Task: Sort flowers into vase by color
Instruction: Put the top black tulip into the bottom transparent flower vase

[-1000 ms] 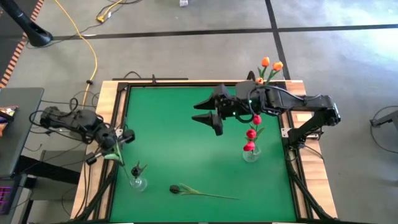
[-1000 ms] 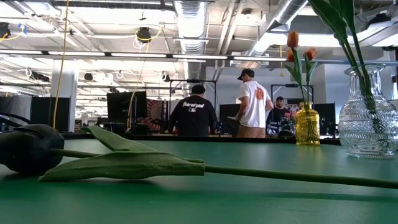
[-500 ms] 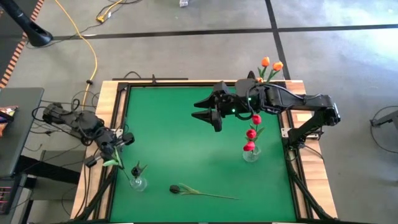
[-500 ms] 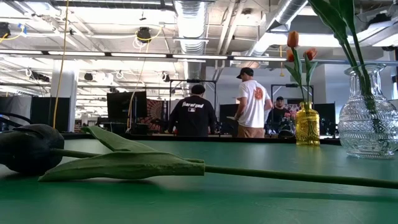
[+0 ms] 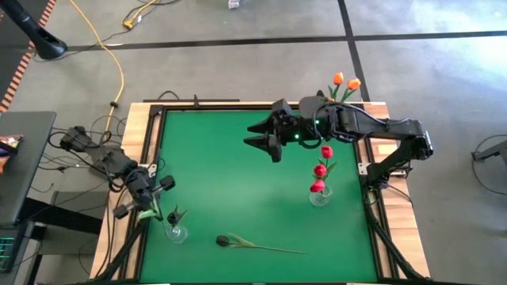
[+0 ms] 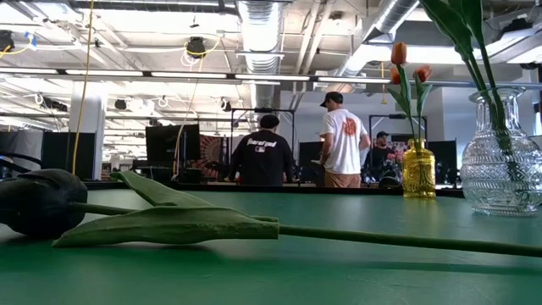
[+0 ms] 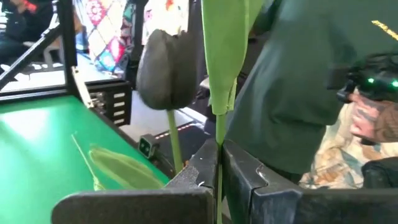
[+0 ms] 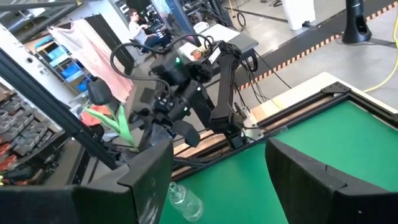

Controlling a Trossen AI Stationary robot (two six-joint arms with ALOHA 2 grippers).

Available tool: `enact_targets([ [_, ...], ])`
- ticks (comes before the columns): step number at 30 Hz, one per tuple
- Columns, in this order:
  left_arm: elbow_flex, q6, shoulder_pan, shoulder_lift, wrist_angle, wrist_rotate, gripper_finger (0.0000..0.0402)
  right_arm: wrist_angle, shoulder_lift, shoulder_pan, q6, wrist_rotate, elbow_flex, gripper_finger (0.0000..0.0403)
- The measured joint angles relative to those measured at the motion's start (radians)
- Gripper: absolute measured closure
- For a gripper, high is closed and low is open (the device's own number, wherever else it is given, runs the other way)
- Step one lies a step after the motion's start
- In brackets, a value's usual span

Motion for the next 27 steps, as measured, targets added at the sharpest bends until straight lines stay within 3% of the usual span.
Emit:
enact_targets([
  [11,0.022,0.045,-0.001,-0.02,0.039,-0.009,0.0401,0.001,0.0,-0.035,0.004,-0.004,0.0,0.0121],
  [27,0.022,0.037,-0.001,-0.039,-0.095,-0.027,0.0401,0.001,0.0,-0.041,0.026,-0.029,0.0,0.0121],
])
